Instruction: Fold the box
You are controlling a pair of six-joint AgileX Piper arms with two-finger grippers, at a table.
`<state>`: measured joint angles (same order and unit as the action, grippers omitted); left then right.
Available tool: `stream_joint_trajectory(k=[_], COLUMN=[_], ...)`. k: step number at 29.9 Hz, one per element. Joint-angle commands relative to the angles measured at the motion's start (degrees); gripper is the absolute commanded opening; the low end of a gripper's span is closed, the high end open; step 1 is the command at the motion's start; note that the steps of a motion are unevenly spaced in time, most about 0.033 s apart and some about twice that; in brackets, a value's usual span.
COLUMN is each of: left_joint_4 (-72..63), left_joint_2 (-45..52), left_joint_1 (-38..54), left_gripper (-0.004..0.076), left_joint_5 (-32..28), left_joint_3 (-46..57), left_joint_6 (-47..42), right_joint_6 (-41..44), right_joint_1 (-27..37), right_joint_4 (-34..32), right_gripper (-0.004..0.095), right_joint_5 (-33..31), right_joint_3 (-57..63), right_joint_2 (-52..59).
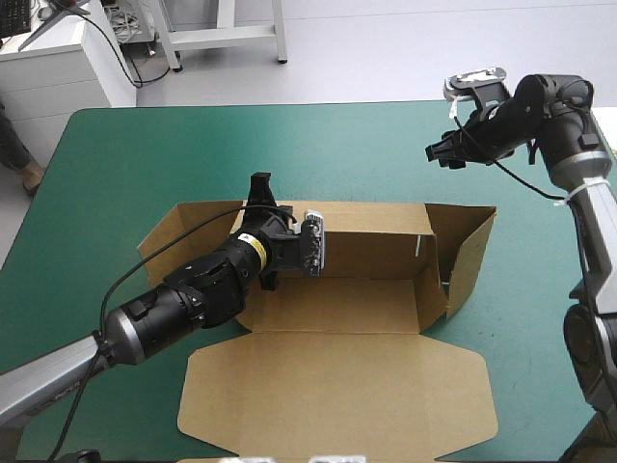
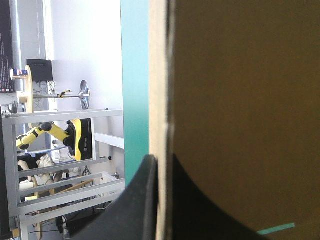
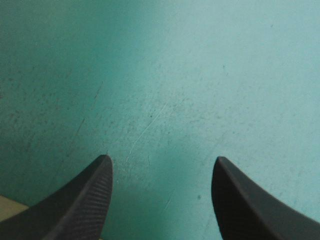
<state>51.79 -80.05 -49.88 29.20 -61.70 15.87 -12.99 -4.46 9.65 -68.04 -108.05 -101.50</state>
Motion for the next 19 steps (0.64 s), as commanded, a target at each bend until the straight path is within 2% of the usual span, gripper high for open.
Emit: stream_joint_trajectory(k=[1,3,13,19], left_joint_4=[-0.78,-0.78,-0.78,-1.07], left_joint_2=[1.48,1.48,1.48,1.48], left_joint_1=[-0.45,-0.45,-0.45,-0.45], left_gripper=[-0.0008,-0.0008,-0.0008,-0.0008], left_joint_5=[-1.11,-1.23,-1.37,-1.37], left_joint_3=[-1.07,-1.07,-1.07,-1.07], left_joint_6=[-0.71,-0.71,-0.71,-0.71], right_joint_6=[-2.08,-2.62,-2.52,-3.48], right_joint_1=[0.58,0.58,0.32,0.32], right_joint_4=[1.02,1.19,5.80,4.74], right_gripper=[0.0536,0.0535,0.0468,0.0468], right_joint_5=[-1.89,-3.60,-3.60,-3.69], right_joint_3=[-1.85,-1.58,-1.56,-0.48], right_joint_2=[1.78,1.29,1.29,1.29])
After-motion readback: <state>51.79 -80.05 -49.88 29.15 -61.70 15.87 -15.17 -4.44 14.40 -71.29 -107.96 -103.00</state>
